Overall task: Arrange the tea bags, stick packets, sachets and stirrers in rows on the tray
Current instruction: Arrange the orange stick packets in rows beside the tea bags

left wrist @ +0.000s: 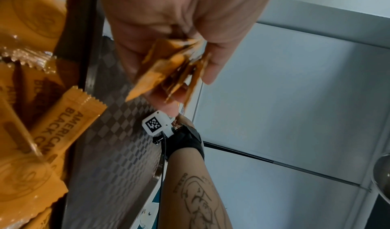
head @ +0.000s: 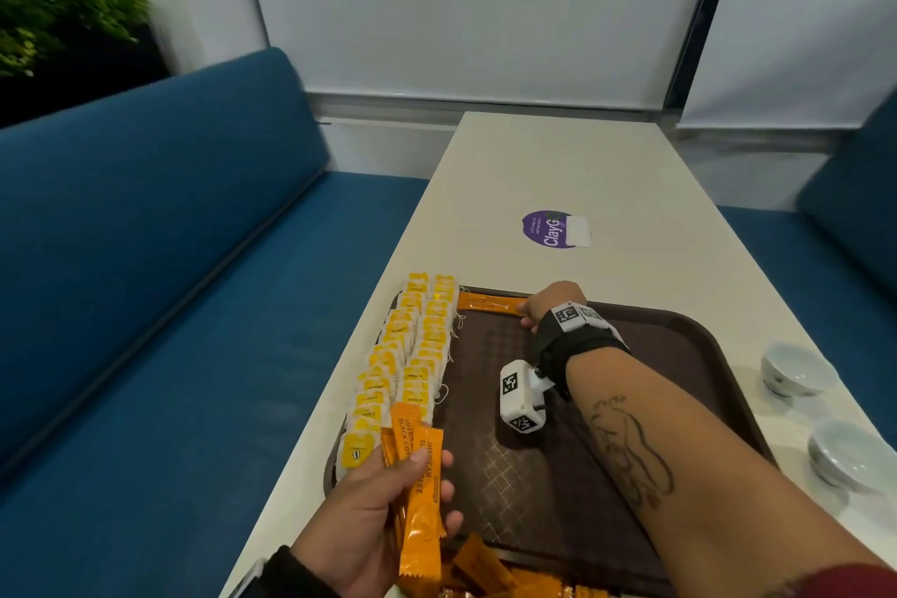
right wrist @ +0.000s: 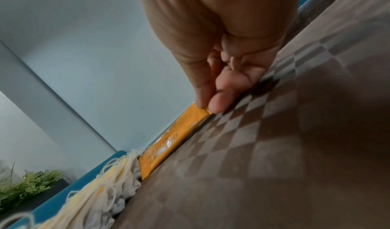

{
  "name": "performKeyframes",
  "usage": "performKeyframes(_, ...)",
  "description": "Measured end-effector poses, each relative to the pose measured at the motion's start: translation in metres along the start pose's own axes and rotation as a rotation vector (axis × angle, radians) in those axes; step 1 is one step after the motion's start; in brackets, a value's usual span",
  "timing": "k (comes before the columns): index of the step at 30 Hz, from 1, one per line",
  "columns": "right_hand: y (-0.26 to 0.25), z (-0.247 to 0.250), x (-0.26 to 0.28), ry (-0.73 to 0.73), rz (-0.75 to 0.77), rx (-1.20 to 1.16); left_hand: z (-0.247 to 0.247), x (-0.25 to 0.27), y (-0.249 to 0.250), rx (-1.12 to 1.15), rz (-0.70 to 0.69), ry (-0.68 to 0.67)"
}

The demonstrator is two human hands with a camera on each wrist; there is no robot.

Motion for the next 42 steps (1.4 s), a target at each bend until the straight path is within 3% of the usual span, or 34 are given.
performKeyframes(4, 0.006, -0.003, -0.010, 0.057, -0.008, 0.170, 0.001, 0.001, 0.000, -0.014, 0.005, 0.007)
performKeyframes(7, 0.003, 0.003, -0.007, 0.098, 0.017, 0.115, 0.001, 0.001, 0.000, -0.009, 0.000, 0.015)
performKeyframes(12, 0.000, 0.014, 0.004, -0.070, 0.075, 0.210, -0.001, 0.000, 0.001, 0.001, -0.031, 0.056)
performKeyframes(17, -0.001, 0.029, 0.009, -0.104, 0.074, 0.420, -0.005, -0.002, 0.001, -0.010, -0.072, 0.105)
performKeyframes(27, -0.014, 0.023, 0.025, -0.239, 0.459, 0.877, -0.010, -0.001, -0.009, -0.026, -0.050, 0.136)
performKeyframes(35, -0.026, -0.011, 0.016, -0.333, 0.607, 1.114, -0.002, 0.000, -0.005, -0.032, -0.047, 0.151)
performKeyframes(42, -0.022, -0.032, 0.003, -0.403, 0.568, 1.224, 0.008, -0.002, -0.002, -0.051, -0.039, 0.132)
Point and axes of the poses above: each hand's wrist, its own x-axis away from the middle knuckle, its own z-axis out of the back of the hand, y = z × x, the point moved 3 cm from there along -x, towards the middle knuckle, and after that the axes turned 13 degrees about z, right-handed, at the moved point
